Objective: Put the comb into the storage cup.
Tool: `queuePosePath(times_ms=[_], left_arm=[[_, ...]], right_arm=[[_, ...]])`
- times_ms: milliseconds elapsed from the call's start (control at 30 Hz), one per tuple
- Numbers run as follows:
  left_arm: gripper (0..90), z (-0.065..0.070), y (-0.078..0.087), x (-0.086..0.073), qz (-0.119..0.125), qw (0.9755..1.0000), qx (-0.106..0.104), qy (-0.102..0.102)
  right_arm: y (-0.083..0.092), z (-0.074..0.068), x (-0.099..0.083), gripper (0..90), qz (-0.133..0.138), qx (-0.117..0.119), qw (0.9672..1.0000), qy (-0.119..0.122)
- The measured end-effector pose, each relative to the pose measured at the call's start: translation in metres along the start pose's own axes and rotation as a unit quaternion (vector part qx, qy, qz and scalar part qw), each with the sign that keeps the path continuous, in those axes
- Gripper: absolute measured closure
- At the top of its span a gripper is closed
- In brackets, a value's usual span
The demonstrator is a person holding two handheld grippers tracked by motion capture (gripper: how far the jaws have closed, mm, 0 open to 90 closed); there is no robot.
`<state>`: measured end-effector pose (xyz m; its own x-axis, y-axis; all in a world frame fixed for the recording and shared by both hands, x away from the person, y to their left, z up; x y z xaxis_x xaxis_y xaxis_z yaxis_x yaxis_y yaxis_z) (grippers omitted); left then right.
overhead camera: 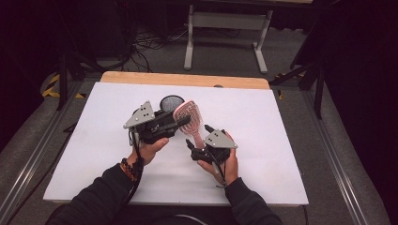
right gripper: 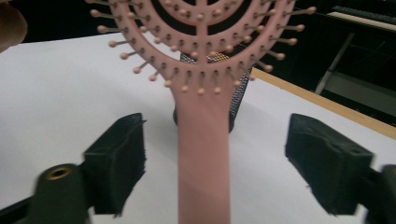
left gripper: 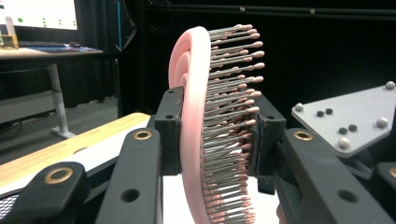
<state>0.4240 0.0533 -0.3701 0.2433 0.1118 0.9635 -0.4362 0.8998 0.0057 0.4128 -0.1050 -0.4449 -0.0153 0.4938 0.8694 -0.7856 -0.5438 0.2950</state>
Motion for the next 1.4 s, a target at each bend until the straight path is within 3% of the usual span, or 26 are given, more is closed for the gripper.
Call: queuePosePath(times_ms=[33, 233, 567, 933, 1400], left_arm=[[63.7, 0.001, 0.001, 0.000, -0.001, 1.0000, -0.002, 0.001], [63.7, -0.001, 0.006, 0.004, -0.003, 1.0000, 0.000, -0.005], [63.8, -0.010, 0.020, 0.009, 0.001, 0.9999, 0.015, -0.002], [63.7, -0.025, 0.040, 0.020, 0.013, 0.9992, 0.038, -0.007], [63.7, -0.039, 0.058, 0.029, 0.021, 0.9979, 0.059, -0.011]], right_arm=[[0.002, 0.001, -0.004, 8.4, -0.001, 0.000, 1.0000, 0.001], [0.008, 0.002, -0.014, 4.4, -0.006, 0.015, 0.9998, 0.012], [0.019, 0.000, -0.022, 5.1, -0.003, 0.031, 0.9989, 0.036], [0.021, -0.004, -0.024, 6.0, -0.001, 0.022, 0.9981, 0.057], [0.022, -0.004, -0.024, 6.4, 0.002, 0.017, 0.9978, 0.063]])
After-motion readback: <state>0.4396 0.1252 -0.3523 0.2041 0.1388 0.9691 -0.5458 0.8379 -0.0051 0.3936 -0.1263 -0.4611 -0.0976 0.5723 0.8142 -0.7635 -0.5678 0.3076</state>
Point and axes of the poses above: each handheld gripper's, and its own axes: y roughly backward along the jaws, x roughly out of its top, z roughly to its right, the point moved 5 cm from there along -y, roughly forward along the jaws, and after that the axes turned 13 degrees about y, right-handed, at the moved point
